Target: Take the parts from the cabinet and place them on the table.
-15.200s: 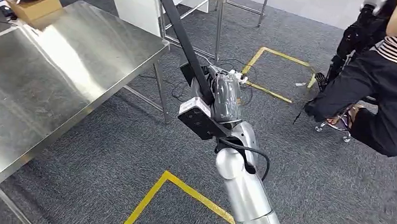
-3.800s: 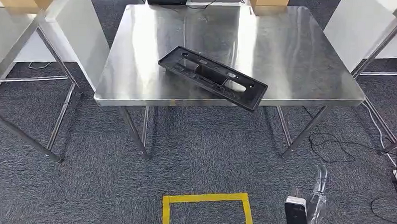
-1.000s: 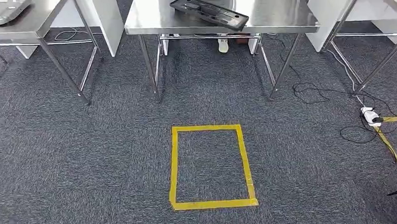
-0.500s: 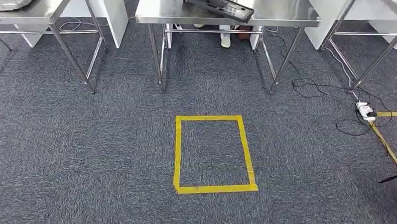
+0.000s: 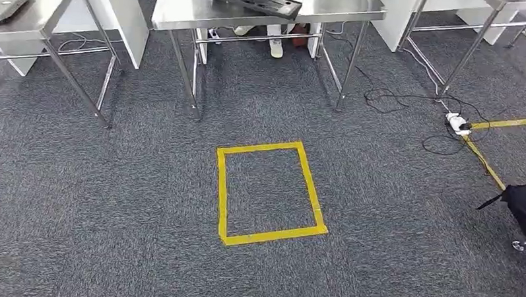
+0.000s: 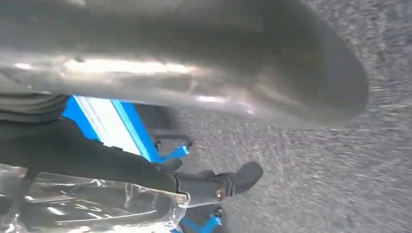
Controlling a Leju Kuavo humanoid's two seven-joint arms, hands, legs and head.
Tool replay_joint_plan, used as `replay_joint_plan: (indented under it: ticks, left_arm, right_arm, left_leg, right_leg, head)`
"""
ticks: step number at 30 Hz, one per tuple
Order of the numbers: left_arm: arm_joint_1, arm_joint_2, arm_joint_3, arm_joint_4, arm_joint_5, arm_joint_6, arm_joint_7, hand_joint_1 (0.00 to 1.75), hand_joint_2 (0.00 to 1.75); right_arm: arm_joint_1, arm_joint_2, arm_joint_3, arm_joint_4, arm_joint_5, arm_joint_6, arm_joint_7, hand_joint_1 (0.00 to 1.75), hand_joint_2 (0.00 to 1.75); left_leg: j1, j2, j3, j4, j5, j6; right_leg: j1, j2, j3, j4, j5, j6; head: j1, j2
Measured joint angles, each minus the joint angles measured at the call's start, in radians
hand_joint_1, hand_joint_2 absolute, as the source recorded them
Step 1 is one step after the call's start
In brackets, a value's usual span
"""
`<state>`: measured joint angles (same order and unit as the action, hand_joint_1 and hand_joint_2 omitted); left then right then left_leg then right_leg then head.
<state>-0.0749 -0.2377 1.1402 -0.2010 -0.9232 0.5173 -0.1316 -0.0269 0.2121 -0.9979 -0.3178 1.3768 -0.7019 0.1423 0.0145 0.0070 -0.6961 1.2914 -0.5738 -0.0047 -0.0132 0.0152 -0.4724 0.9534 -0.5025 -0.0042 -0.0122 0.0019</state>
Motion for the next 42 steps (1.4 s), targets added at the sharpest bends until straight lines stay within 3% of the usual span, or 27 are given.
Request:
replay_joint_plan:
  ticks: [2,3,4,5,8,9,10,11,13,14,16,18,19,21,23,24,26,28,29,31,33,34,35,39,40,41,42]
  left_arm:
    - [0.001,0.000,0.000,0.000,-0.002,0.000,-0.005,0.00,0.00]
    - [0.001,0.000,0.000,0.000,-0.003,0.000,-0.008,0.00,0.00]
    - [0.002,0.008,0.000,0.000,-0.003,0.000,-0.010,0.00,0.00]
    - [0.006,0.005,-0.001,0.001,-0.005,-0.002,-0.012,0.00,0.00]
    - [0.006,0.006,-0.002,0.001,-0.010,-0.003,-0.015,0.00,0.00]
    - [0.003,0.005,-0.005,0.001,-0.010,-0.003,-0.015,0.00,0.00]
    - [0.003,0.005,-0.008,0.001,-0.011,-0.004,-0.015,0.00,0.00]
    - [0.003,0.005,-0.010,0.001,-0.013,-0.004,-0.016,0.00,0.00]
    - [0.006,0.005,-0.010,0.002,-0.016,-0.005,-0.016,0.00,0.00]
    - [0.006,0.005,-0.010,0.002,-0.020,-0.008,-0.016,0.00,0.00]
    - [0.005,0.006,-0.016,0.002,-0.025,-0.011,-0.016,0.00,0.00]
    - [0.003,0.005,-0.021,0.002,-0.036,-0.017,-0.016,0.00,0.00]
    - [0.003,0.006,-0.024,0.002,-0.040,-0.019,-0.016,0.00,0.00]
    - [0.001,0.009,-0.025,0.002,-0.042,-0.019,-0.018,0.00,0.00]
    - [-0.002,0.010,-0.026,0.002,-0.040,-0.020,-0.018,0.00,0.00]
    - [-0.002,0.010,-0.026,0.002,-0.041,-0.020,-0.019,0.00,0.00]
    - [-0.003,0.012,-0.026,0.002,-0.041,-0.020,-0.021,0.00,0.00]
    - [0.000,0.014,-0.026,0.002,-0.042,-0.022,-0.021,0.00,0.00]
    - [0.000,0.015,-0.026,0.002,-0.042,-0.022,-0.021,0.00,0.00]
    - [0.000,0.018,-0.026,0.002,-0.043,-0.024,-0.021,0.00,0.00]
    - [0.000,0.020,-0.026,0.002,-0.043,-0.025,-0.022,0.00,0.00]
    - [0.000,0.023,-0.026,0.002,-0.045,-0.025,-0.023,0.00,0.00]
    - [0.000,0.030,-0.026,0.002,-0.045,-0.025,-0.023,0.00,0.00]
    - [0.001,0.029,-0.027,0.002,-0.046,-0.026,-0.023,0.00,0.00]
    - [0.000,0.029,-0.028,0.002,-0.046,-0.026,-0.023,0.00,0.00]
    - [0.000,0.029,-0.029,0.002,-0.048,-0.026,-0.023,0.00,0.00]
    - [0.000,0.030,-0.032,0.002,-0.050,-0.026,-0.023,0.00,0.00]
  right_arm:
    - [-0.001,0.000,-0.019,0.000,0.001,0.000,-0.005,0.00,0.00]
    - [-0.003,0.002,-0.026,0.000,0.003,0.000,-0.007,0.00,0.00]
    - [-0.003,0.009,-0.033,0.000,0.003,0.000,-0.009,0.00,0.00]
    - [-0.009,0.011,-0.043,0.000,0.003,0.000,-0.011,0.00,0.00]
    - [-0.009,0.016,-0.064,0.000,0.003,0.000,-0.014,0.00,0.00]
    - [-0.009,0.016,-0.068,0.000,0.003,0.000,-0.014,0.00,0.00]
    - [-0.011,0.015,-0.072,-0.002,0.004,0.000,-0.014,0.00,0.00]
    - [-0.014,0.015,-0.077,-0.002,0.005,0.000,-0.014,0.00,0.00]
    - [-0.017,0.015,-0.089,-0.002,0.006,0.000,-0.016,0.00,0.00]
    - [-0.017,0.015,-0.095,-0.002,0.006,0.000,-0.017,0.00,0.00]
    - [-0.016,0.015,-0.110,-0.003,0.008,0.000,-0.018,0.00,0.00]
    - [-0.016,0.014,-0.125,-0.005,0.014,0.000,-0.018,0.00,0.00]
    - [-0.018,0.016,-0.130,-0.007,0.015,0.000,-0.019,0.00,0.00]
    - [-0.021,0.019,-0.141,-0.009,0.018,0.000,-0.020,0.00,0.00]
    - [-0.018,0.020,-0.154,-0.010,0.018,0.000,-0.020,0.00,0.00]
    - [-0.018,0.021,-0.159,-0.011,0.018,0.000,-0.020,0.00,0.00]
    - [-0.020,0.023,-0.163,-0.011,0.018,0.000,-0.020,0.00,0.00]
    - [-0.021,0.024,-0.169,-0.011,0.018,0.000,-0.021,0.00,0.00]
    - [-0.020,0.024,-0.172,-0.011,0.018,0.000,-0.022,0.00,0.00]
    - [-0.020,0.024,-0.183,-0.011,0.018,0.000,-0.022,0.00,0.00]
    - [-0.020,0.026,-0.189,-0.011,0.020,0.000,-0.022,0.00,0.00]
    - [-0.022,0.028,-0.192,-0.011,0.022,0.000,-0.022,0.00,0.00]
    - [-0.025,0.034,-0.197,-0.011,0.023,0.000,-0.022,0.00,0.00]
    - [-0.028,0.037,-0.212,-0.011,0.024,0.000,-0.022,0.00,0.00]
    - [-0.028,0.037,-0.217,-0.011,0.024,0.000,-0.021,0.00,0.00]
    - [-0.029,0.037,-0.221,-0.012,0.024,0.000,-0.021,0.00,0.00]
    - [-0.032,0.037,-0.224,-0.011,0.024,0.000,-0.020,0.00,0.00]
  left_leg:
    - [-0.002,-0.014,0.102,-0.150,0.073,0.013]
    - [-0.004,-0.039,0.159,-0.242,0.106,0.024]
    - [-0.004,-0.099,0.193,-0.297,0.100,0.041]
    - [-0.004,-0.101,0.195,-0.311,0.105,0.039]
    - [-0.016,-0.065,0.198,-0.326,0.106,0.045]
    - [-0.004,-0.047,0.207,-0.351,0.111,0.049]
    - [-0.006,-0.037,0.208,-0.356,0.114,0.053]
    - [-0.004,-0.023,0.205,-0.356,0.114,0.058]
    - [-0.007,0.009,0.201,-0.355,0.114,0.058]
    - [-0.007,0.021,0.199,-0.354,0.114,0.058]
    - [-0.006,0.045,0.199,-0.351,0.113,0.057]
    - [-0.005,0.065,0.198,-0.341,0.109,0.050]
    - [-0.009,0.074,0.197,-0.333,0.105,0.043]
    - [-0.014,0.083,0.194,-0.327,0.099,0.031]
    - [-0.011,0.096,0.197,-0.329,0.102,0.021]
    - [-0.007,0.095,0.196,-0.326,0.098,0.016]
    - [-0.001,0.019,0.169,-0.258,0.034,0.003]
    - [-0.001,0.000,0.094,-0.083,-0.057,-0.002]
    - [-0.001,0.000,0.063,-0.016,-0.076,-0.001]
    - [-0.002,-0.001,0.067,-0.026,-0.044,0.006]
    - [-0.002,-0.019,0.144,-0.183,0.049,0.021]
    - [-0.003,-0.048,0.182,-0.259,0.084,0.029]
    - [-0.003,-0.103,0.198,-0.296,0.080,0.040]
    - [-0.012,-0.063,0.195,-0.317,0.090,0.050]
    - [0.001,-0.044,0.199,-0.335,0.103,0.053]
    - [-0.004,-0.035,0.200,-0.343,0.106,0.056]
    - [-0.004,-0.017,0.197,-0.341,0.108,0.061]
  right_leg:
    - [0.002,0.022,0.004,0.002,0.005,0.007]
    - [0.002,0.033,0.005,0.003,0.007,0.009]
    - [-0.005,0.038,-0.011,0.003,0.008,0.012]
    - [-0.002,0.050,-0.010,0.005,0.015,0.023]
    - [-0.013,0.083,-0.024,0.001,0.026,0.041]
    - [-0.010,0.068,-0.033,0.015,0.018,0.039]
    - [-0.007,0.030,-0.052,0.043,0.002,0.038]
    - [-0.007,0.013,-0.090,0.112,-0.032,0.033]
    - [-0.009,0.001,-0.174,0.278,-0.091,0.033]
    - [-0.009,-0.001,-0.196,0.323,-0.100,0.039]
    - [-0.012,-0.008,-0.168,0.275,-0.065,0.058]
    - [-0.016,-0.037,-0.066,0.084,0.008,0.078]
    - [-0.016,-0.080,-0.033,0.010,0.015,0.070]
    - [-0.010,-0.060,-0.043,0.020,0.021,0.045]
    - [-0.004,-0.046,-0.050,0.021,0.023,0.033]
    - [-0.012,-0.036,-0.050,0.017,0.030,0.022]
    - [-0.015,-0.022,-0.049,0.018,0.036,0.012]
    - [-0.010,-0.004,-0.058,0.020,0.042,0.005]
    - [-0.007,0.008,-0.061,0.021,0.044,0.003]
    - [-0.003,0.032,-0.064,0.025,0.044,0.003]
    - [0.001,0.060,-0.061,0.027,0.045,0.004]
    - [0.001,0.072,-0.060,0.027,0.046,0.006]
    - [0.004,0.080,-0.065,0.029,0.050,0.012]
    - [-0.005,0.124,-0.092,0.023,0.068,0.041]
    - [-0.004,0.108,-0.098,0.037,0.063,0.040]
    - [0.002,0.046,-0.118,0.072,0.038,0.037]
    - [0.000,0.018,-0.156,0.144,0.000,0.031]
  head:
    - [-0.001,0.000]
    - [0.000,0.000]
    - [0.003,0.000]
    - [0.003,0.000]
    - [-0.005,0.000]
    - [-0.004,0.000]
    - [0.000,0.000]
    - [0.003,0.000]
    - [0.005,0.000]
    - [0.007,0.000]
    - [0.007,0.000]
    - [0.006,0.000]
    - [0.006,0.000]
    - [0.002,0.000]
    - [0.003,0.000]
    - [0.004,0.000]
    - [-0.003,0.000]
    - [-0.003,0.000]
    - [-0.003,0.000]
    - [-0.003,0.000]
    - [-0.003,0.000]
    - [-0.003,0.000]
    - [0.002,0.000]
    - [-0.006,0.000]
    - [-0.004,0.000]
    - [-0.003,0.000]
    - [0.006,0.000]
